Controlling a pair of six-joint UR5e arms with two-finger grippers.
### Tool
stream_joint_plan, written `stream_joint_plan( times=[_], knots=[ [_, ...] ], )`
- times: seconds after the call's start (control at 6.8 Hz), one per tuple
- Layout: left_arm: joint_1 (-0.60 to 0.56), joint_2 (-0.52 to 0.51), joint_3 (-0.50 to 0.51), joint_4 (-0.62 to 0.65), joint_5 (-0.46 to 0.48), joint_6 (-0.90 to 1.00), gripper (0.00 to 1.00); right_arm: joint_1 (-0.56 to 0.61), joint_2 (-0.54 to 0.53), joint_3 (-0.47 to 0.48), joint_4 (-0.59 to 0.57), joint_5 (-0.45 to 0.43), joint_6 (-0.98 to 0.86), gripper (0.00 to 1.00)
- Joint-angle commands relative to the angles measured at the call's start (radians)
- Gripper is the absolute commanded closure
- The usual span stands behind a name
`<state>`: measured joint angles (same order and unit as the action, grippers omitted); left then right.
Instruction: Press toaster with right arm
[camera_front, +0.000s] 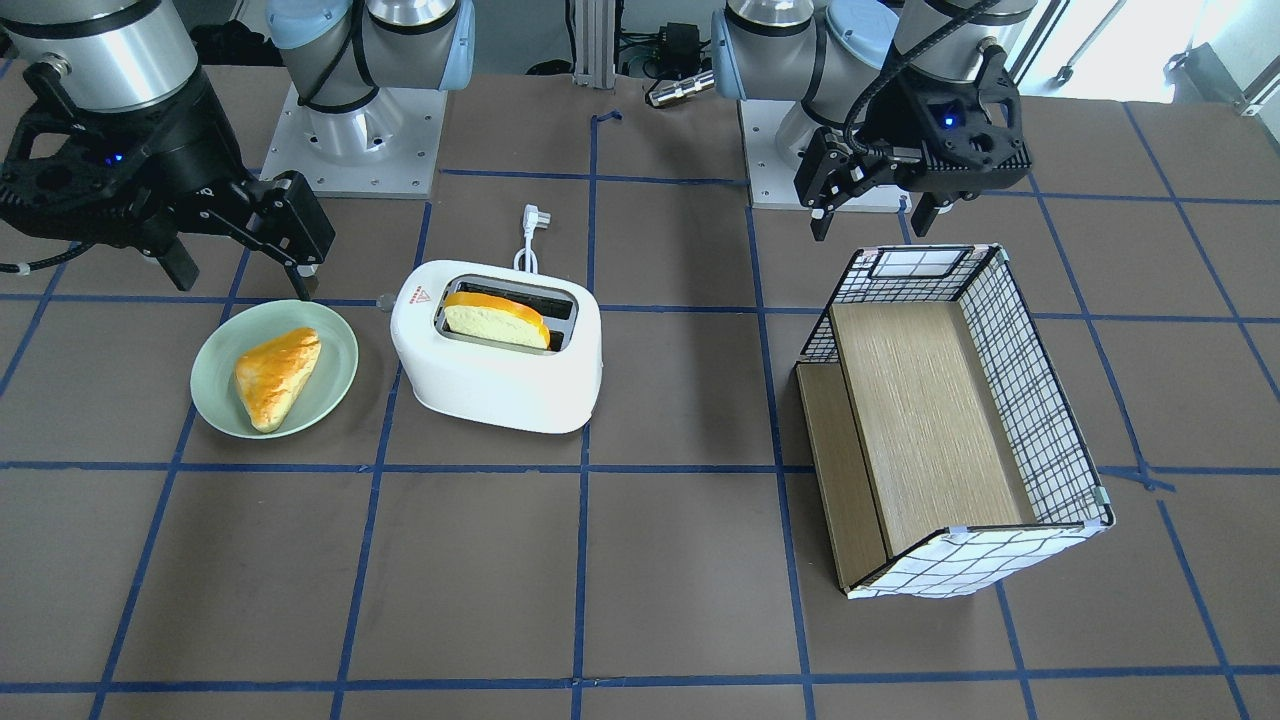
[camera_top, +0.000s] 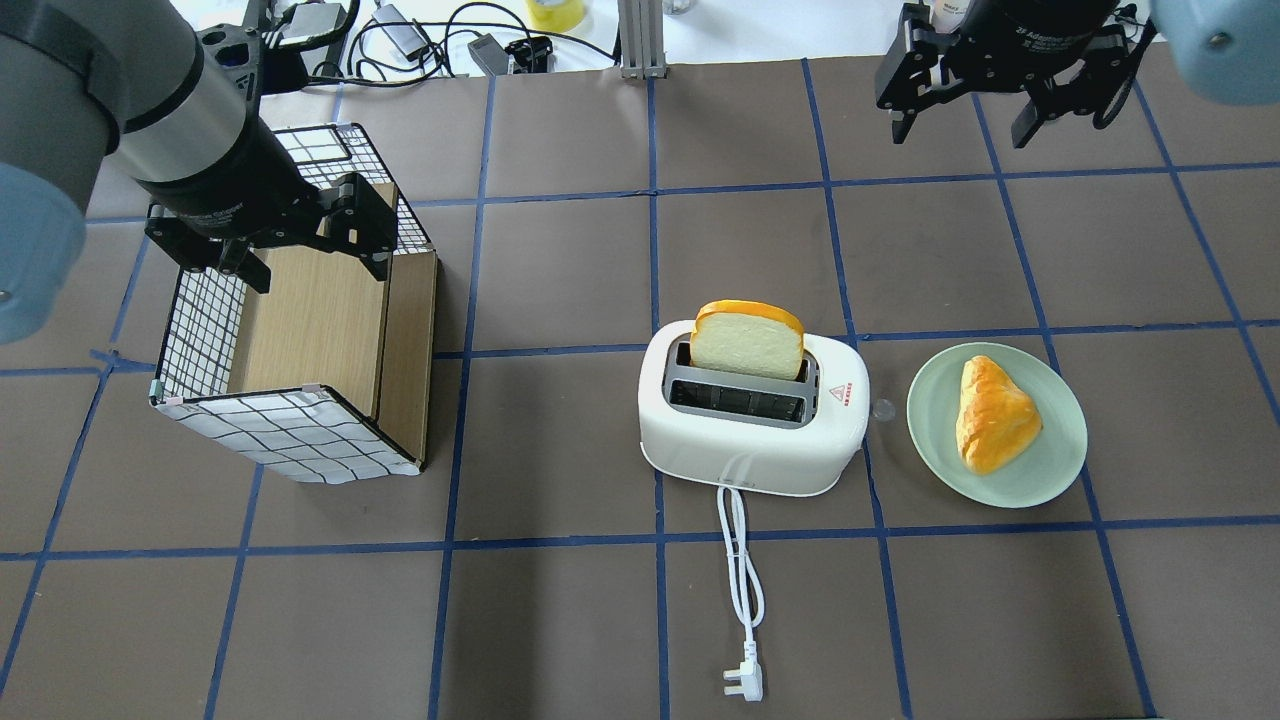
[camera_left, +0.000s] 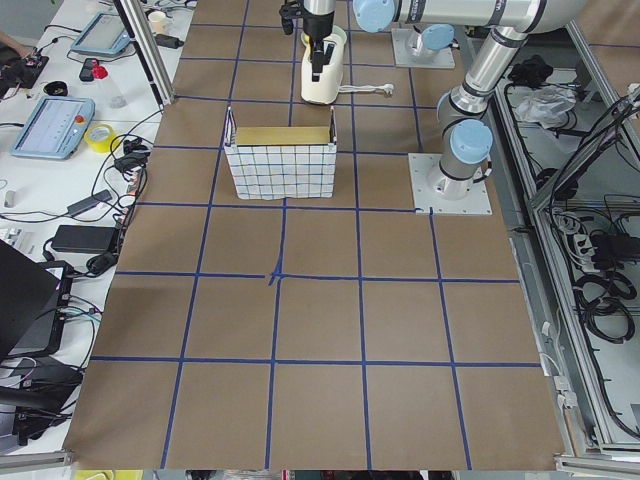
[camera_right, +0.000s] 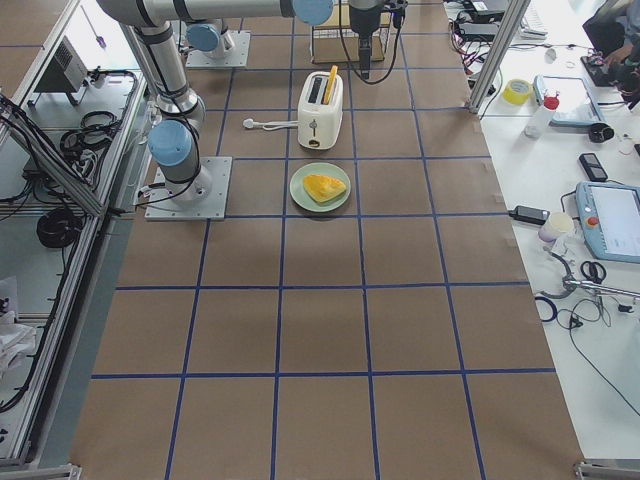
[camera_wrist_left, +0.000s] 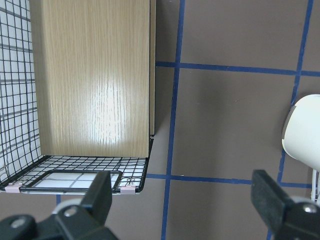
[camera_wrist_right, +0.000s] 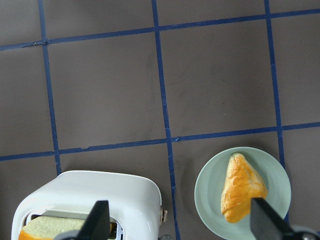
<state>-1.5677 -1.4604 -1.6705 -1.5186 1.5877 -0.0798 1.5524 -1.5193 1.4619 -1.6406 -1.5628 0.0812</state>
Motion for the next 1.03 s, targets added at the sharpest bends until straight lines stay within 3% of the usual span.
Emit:
stream_joint_plan(
  times=[0.0, 0.44, 0.59, 0.74, 0.88],
  knots=[
    [0.000, 0.000, 0.000, 0.000, 0.000, 0.000, 0.00, 0.000, -0.002, 0.000, 0.004, -0.002, 0.000, 0.00],
    [0.000, 0.000, 0.000, 0.000, 0.000, 0.000, 0.00, 0.000, -0.005, 0.000, 0.005, 0.000, -0.003, 0.01],
    [0.000, 0.000, 0.000, 0.000, 0.000, 0.000, 0.00, -0.003, -0.005, -0.002, 0.008, 0.010, -0.020, 0.33],
    [0.000, 0.000, 0.000, 0.000, 0.000, 0.000, 0.00, -0.011, -0.001, -0.011, 0.092, 0.057, -0.093, 0.81],
    [0.000, 0.000, 0.000, 0.000, 0.000, 0.000, 0.00, -0.014, 0.001, -0.009, 0.128, 0.096, -0.110, 1.00]
  ],
)
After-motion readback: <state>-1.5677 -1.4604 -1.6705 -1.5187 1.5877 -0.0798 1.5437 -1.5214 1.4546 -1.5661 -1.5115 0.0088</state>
